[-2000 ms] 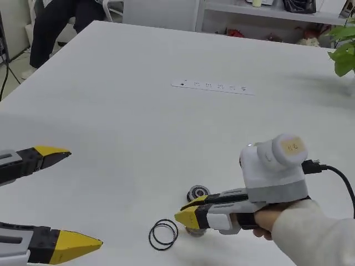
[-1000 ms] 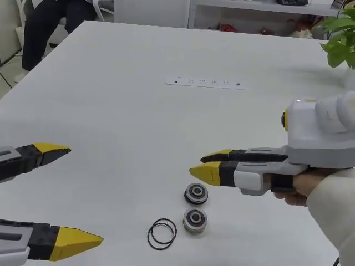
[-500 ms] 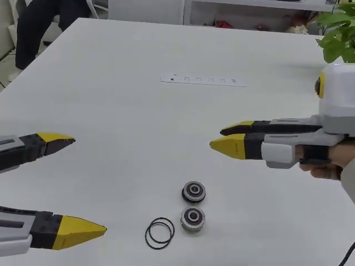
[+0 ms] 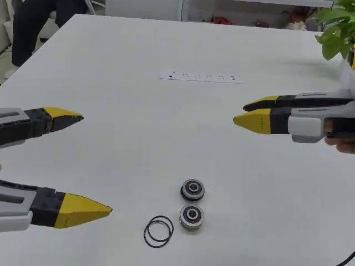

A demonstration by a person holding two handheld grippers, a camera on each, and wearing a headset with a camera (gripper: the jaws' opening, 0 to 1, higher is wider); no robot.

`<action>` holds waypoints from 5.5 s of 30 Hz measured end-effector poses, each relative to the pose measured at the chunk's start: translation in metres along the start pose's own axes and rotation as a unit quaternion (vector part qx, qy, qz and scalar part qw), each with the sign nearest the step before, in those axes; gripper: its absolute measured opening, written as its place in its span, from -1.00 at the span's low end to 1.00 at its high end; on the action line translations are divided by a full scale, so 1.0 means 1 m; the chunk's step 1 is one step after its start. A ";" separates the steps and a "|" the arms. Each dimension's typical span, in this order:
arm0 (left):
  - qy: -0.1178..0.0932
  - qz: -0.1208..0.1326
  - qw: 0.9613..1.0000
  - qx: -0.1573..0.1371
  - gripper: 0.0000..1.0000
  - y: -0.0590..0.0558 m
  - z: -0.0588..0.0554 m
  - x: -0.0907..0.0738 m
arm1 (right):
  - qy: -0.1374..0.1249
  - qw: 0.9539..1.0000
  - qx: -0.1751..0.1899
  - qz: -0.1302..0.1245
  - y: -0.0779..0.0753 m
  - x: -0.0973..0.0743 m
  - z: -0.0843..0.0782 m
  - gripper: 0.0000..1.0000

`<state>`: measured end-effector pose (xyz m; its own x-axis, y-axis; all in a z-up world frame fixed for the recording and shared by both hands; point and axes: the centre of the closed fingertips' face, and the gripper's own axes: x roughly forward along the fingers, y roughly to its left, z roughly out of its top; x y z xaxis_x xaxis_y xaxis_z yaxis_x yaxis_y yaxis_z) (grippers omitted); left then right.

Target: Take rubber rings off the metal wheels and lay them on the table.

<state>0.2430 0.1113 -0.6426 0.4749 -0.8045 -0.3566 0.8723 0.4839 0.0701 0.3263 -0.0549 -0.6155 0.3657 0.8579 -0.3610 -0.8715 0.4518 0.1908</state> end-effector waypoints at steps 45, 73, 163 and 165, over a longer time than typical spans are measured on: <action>-0.009 -0.084 0.994 0.070 0.36 0.021 0.020 0.120 | 0.073 0.996 -0.005 0.044 -0.009 0.072 -0.124 -0.43; 0.035 -0.119 0.991 0.051 -0.23 -0.005 -0.049 0.179 | 0.123 0.989 -0.041 0.069 -0.004 0.088 -0.167 -0.54; 0.057 -0.123 0.991 0.016 -0.71 -0.014 -0.086 0.191 | 0.137 0.989 0.029 0.051 -0.010 0.088 -0.175 -1.00; 0.057 -0.123 0.991 0.017 -0.71 -0.013 -0.086 0.191 | 0.135 0.989 0.036 0.050 -0.011 0.088 -0.174 -1.00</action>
<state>0.3121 -0.0194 -0.7919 0.2335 -0.8512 -0.4701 0.9641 0.2655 -0.0019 0.3110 -0.0268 -0.8082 0.1694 0.8071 -0.5657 -0.8697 0.3924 0.2995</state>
